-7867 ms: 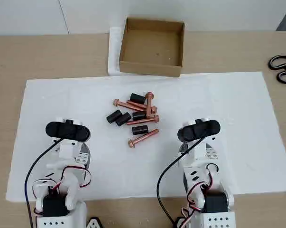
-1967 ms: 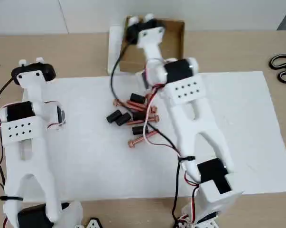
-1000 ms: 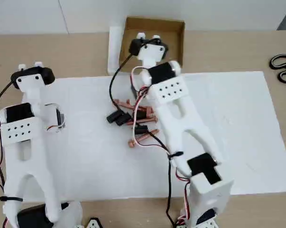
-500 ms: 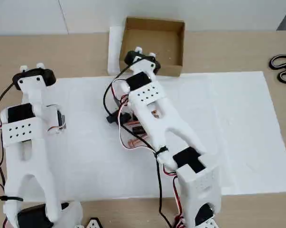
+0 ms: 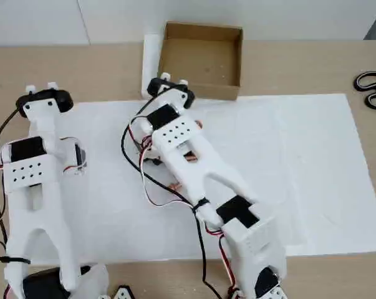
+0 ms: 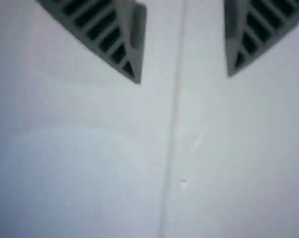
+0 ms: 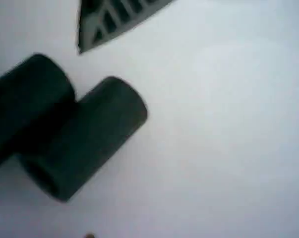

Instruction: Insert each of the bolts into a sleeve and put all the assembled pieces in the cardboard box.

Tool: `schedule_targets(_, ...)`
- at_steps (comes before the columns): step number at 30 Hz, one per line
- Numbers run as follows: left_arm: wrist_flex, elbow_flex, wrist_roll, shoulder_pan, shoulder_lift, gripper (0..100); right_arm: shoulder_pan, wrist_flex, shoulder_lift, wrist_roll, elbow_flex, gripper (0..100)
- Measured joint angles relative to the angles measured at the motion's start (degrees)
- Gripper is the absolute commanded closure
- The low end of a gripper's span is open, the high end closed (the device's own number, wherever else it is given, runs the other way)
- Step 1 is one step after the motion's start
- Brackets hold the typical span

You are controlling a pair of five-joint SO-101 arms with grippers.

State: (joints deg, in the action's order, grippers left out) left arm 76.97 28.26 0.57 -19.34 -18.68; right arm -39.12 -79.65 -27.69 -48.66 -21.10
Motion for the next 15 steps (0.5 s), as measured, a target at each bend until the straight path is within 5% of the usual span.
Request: schedule_targets(15,0.0,1.1,0.0,0.0,0.1,89,0.0,7.0,-5.6,0.0,-0.1,84.8)
